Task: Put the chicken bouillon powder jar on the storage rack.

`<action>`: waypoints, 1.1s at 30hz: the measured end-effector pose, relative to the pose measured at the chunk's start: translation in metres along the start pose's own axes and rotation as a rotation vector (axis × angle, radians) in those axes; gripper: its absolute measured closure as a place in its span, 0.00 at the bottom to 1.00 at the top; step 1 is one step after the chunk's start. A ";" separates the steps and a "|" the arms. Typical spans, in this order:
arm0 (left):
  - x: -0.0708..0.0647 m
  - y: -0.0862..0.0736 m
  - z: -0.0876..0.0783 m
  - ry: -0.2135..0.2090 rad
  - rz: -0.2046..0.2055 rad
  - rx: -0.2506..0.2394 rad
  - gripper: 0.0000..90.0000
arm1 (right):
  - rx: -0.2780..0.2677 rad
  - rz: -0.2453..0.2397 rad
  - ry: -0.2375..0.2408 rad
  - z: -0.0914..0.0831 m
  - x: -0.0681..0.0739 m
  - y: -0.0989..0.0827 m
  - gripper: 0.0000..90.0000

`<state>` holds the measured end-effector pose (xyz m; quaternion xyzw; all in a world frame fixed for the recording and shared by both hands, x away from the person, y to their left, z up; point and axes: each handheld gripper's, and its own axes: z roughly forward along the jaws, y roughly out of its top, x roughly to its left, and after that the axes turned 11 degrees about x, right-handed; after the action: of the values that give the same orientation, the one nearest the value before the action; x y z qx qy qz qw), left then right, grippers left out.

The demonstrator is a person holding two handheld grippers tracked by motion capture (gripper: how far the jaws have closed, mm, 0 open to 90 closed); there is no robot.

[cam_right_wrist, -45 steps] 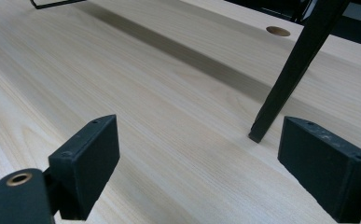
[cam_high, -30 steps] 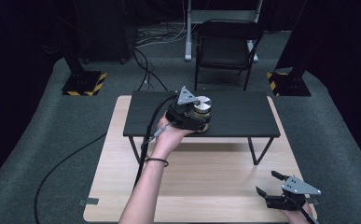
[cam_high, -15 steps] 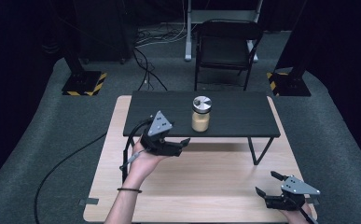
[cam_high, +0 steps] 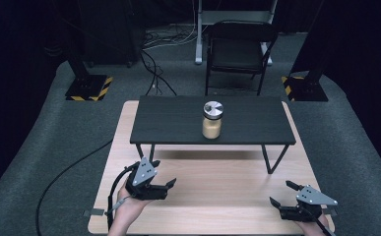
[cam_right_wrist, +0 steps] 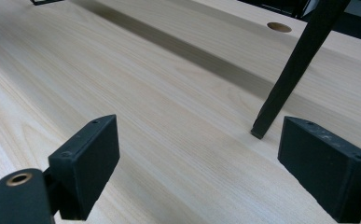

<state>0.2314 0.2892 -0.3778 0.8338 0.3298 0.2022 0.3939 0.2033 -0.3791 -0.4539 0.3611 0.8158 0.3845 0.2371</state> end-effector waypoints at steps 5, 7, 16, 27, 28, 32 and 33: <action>0.003 -0.033 0.004 0.002 -0.048 0.015 0.22 | 0.000 0.006 -0.005 -0.001 0.000 -0.001 0.13; 0.002 -0.042 0.004 0.017 -0.057 0.027 0.22 | 0.001 0.006 -0.006 -0.001 0.000 -0.001 0.13; -0.011 -0.067 0.001 0.073 -0.057 0.053 0.22 | 0.008 0.003 -0.010 -0.001 -0.001 0.000 0.13; -0.007 -0.072 0.002 0.057 -0.071 0.056 0.22 | 0.017 -0.012 -0.012 0.001 -0.001 0.003 0.13; -0.007 -0.072 0.002 0.061 -0.071 0.059 0.22 | 0.016 -0.013 -0.010 0.002 -0.002 0.003 0.13; -0.006 -0.072 0.002 0.058 -0.078 0.061 0.22 | 0.022 -0.017 -0.006 0.003 -0.002 0.004 0.13; -0.006 -0.071 0.002 0.059 -0.077 0.061 0.21 | 0.022 -0.018 -0.006 0.003 -0.002 0.004 0.13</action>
<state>0.1999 0.3175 -0.4356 0.8257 0.3793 0.2010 0.3659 0.2081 -0.3774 -0.4521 0.3576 0.8224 0.3723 0.2391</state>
